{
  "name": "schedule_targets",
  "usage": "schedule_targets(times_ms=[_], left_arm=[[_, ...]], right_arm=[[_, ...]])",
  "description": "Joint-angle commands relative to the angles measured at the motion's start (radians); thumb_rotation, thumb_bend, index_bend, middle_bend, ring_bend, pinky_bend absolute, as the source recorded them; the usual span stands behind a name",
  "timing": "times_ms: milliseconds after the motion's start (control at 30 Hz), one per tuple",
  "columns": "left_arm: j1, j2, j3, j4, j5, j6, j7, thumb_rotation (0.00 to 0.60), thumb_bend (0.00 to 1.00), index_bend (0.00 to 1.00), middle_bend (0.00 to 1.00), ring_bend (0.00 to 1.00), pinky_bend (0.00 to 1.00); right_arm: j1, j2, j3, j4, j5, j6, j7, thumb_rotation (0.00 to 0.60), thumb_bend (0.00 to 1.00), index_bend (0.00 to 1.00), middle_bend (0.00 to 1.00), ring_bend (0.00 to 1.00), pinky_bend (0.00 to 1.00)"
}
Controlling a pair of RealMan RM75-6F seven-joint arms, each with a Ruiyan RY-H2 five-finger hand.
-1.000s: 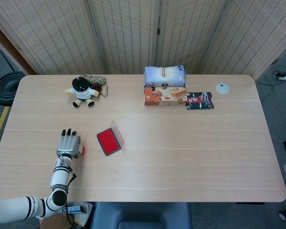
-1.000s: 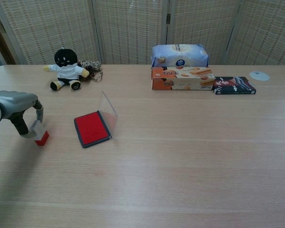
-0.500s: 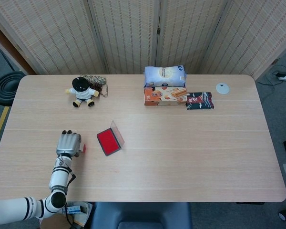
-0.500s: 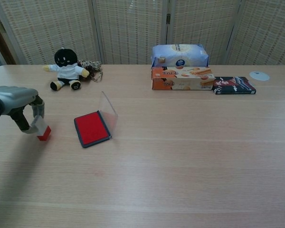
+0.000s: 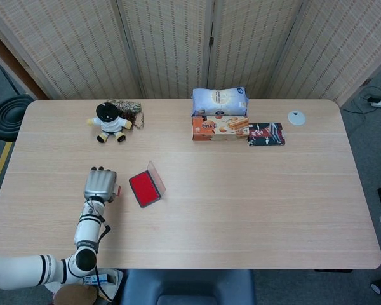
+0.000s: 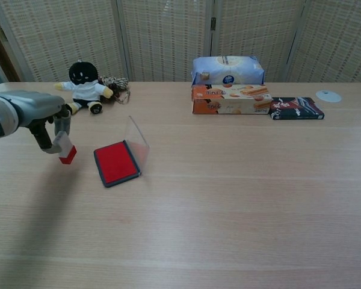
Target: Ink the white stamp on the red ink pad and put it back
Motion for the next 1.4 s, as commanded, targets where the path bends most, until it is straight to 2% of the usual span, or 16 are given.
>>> schedule_targets(times_ms=[33, 533, 833, 1400], left_arm=[[-0.032, -0.025, -0.020, 0.014, -0.019, 0.001, 0.020, 0.600, 0.30, 0.60, 0.38, 0.23, 0.21], [-0.132, -0.112, -0.045, 0.053, -0.121, 0.065, 0.141, 0.600, 0.30, 0.61, 0.39, 0.23, 0.21], [-0.184, -0.188, -0.059, 0.115, -0.153, 0.086, 0.199, 0.600, 0.30, 0.61, 0.39, 0.23, 0.21], [-0.223, -0.253, -0.077, 0.195, -0.175, 0.063, 0.248, 0.600, 0.30, 0.61, 0.39, 0.23, 0.21]], right_arm=[[0.002, 0.000, -0.001, 0.012, -0.005, -0.005, 0.023, 0.600, 0.37, 0.02, 0.00, 0.00, 0.00], [0.010, -0.005, -0.012, 0.079, -0.046, -0.006, 0.149, 0.600, 0.37, 0.02, 0.00, 0.00, 0.00], [0.005, -0.010, -0.023, 0.140, -0.072, 0.016, 0.251, 0.600, 0.37, 0.02, 0.00, 0.00, 0.00], [-0.005, -0.015, -0.037, 0.177, -0.092, 0.053, 0.307, 0.600, 0.37, 0.02, 0.00, 0.00, 0.00]])
